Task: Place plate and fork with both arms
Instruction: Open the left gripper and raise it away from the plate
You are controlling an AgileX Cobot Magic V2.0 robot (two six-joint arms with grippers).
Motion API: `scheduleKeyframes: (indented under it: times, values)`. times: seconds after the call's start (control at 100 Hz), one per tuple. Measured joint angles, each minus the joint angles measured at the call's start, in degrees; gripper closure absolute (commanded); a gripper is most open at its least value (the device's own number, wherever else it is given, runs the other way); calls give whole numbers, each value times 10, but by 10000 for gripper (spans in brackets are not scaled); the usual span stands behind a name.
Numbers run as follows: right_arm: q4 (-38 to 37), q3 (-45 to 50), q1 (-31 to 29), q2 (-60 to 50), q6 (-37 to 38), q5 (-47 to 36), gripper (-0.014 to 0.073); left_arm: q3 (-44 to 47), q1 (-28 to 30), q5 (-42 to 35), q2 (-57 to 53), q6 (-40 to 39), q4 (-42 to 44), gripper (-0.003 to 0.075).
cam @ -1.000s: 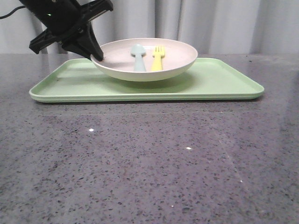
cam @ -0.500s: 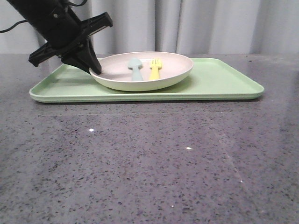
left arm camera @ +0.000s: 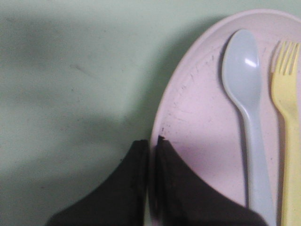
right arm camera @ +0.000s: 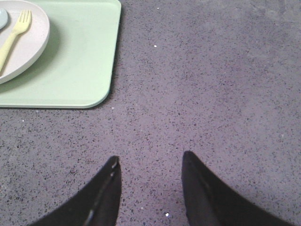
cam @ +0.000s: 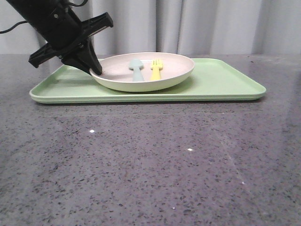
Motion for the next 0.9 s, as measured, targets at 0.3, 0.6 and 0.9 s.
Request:
scheduleKeyframes:
  times: [0.3, 0.6, 0.9]
  values:
    - [0, 0, 0, 0, 0, 0, 265, 0, 0, 0, 0, 0, -1, 380]
    - [0, 0, 0, 0, 0, 0, 265, -4, 0, 0, -8, 0, 0, 244]
    - [0, 0, 0, 0, 0, 0, 265, -4, 12, 5, -86, 0, 59, 244]
